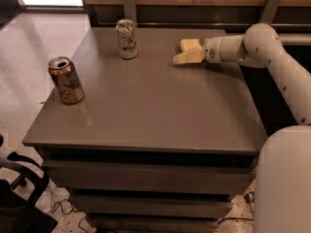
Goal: Move sponge near orange can
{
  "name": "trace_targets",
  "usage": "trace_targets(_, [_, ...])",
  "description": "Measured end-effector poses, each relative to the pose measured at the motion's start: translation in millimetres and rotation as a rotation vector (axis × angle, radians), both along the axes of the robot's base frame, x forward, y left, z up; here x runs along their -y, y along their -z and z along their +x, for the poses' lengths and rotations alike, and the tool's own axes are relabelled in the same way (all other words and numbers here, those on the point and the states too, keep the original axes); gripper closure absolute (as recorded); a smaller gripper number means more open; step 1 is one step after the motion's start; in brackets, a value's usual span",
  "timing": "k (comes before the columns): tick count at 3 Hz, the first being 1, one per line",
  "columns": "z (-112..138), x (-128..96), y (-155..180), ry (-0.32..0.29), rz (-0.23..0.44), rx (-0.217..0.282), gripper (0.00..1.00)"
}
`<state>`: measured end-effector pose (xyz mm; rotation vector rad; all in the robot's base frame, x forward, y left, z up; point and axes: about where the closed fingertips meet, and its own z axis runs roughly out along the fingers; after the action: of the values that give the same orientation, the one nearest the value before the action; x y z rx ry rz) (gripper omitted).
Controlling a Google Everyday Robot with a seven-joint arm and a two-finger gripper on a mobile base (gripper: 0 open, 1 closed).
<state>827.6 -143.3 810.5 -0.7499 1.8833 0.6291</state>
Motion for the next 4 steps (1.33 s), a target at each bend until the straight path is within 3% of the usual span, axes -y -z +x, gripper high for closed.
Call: trace_targets(4, [0.1,0.0,0.0,0.000,0.000,0.000,0.00])
